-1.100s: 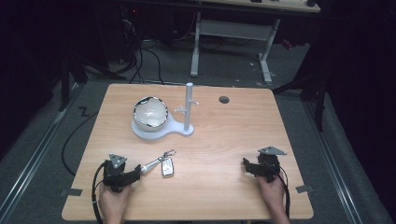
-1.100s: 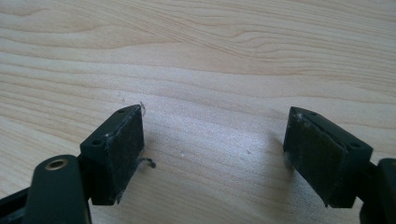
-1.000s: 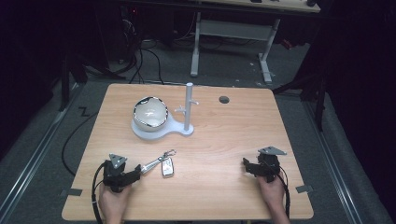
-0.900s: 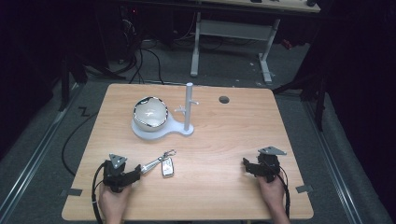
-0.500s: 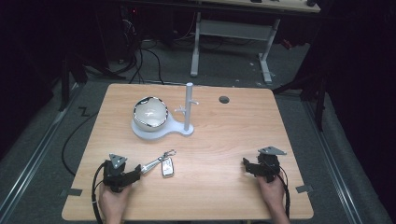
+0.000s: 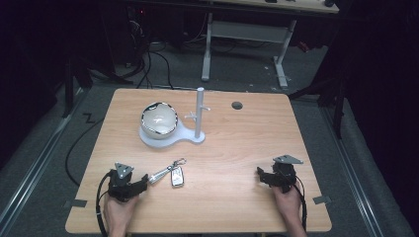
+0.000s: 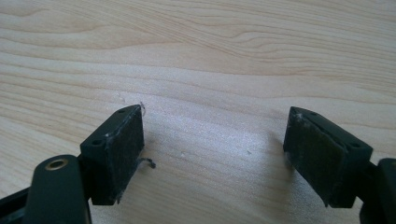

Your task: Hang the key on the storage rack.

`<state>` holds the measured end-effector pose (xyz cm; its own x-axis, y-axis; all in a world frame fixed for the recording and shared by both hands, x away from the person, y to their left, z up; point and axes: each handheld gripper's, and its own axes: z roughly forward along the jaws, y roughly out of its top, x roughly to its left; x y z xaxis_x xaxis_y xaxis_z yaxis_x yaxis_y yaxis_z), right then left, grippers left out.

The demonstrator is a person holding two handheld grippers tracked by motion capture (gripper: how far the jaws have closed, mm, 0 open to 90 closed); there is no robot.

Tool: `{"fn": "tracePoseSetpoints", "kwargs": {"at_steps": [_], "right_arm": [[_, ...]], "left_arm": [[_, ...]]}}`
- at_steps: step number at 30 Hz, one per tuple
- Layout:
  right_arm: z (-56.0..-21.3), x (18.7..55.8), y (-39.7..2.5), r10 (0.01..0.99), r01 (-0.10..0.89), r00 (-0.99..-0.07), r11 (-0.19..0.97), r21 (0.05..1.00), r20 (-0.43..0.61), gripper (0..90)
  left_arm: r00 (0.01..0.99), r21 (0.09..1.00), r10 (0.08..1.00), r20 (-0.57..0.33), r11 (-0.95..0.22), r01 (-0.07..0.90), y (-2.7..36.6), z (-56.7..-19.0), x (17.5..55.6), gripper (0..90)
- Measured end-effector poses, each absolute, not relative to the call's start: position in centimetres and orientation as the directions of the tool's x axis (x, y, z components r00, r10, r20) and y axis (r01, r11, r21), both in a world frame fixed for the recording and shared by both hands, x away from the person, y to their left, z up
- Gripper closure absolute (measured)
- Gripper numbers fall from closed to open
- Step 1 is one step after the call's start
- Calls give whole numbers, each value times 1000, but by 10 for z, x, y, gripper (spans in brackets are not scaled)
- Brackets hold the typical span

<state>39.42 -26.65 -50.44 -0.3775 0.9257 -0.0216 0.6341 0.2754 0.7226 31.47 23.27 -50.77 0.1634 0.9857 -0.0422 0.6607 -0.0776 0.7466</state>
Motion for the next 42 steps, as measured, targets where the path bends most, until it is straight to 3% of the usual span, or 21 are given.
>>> {"fn": "tracePoseSetpoints", "kwargs": {"at_steps": [9, 15, 31, 42], "right_arm": [[-504, 394, -266, 926, 634, -378, 276, 723, -22, 204], [-504, 394, -266, 926, 636, -376, 274, 722, -20, 204], [-504, 394, -266, 926, 635, -378, 276, 722, -21, 204], [-504, 394, -266, 925, 634, -379, 276, 722, -21, 204]], "left_arm": [[179, 787, 980, -88, -42, 616, 235, -499, 310, 272], [241, 806, 966, -93, -69, 587, 223, -487, 308, 272], [327, 770, 935, -138, -106, 629, 171, -486, 331, 158], [340, 748, 932, -125, -136, 649, 147, -489, 346, 146]]}}
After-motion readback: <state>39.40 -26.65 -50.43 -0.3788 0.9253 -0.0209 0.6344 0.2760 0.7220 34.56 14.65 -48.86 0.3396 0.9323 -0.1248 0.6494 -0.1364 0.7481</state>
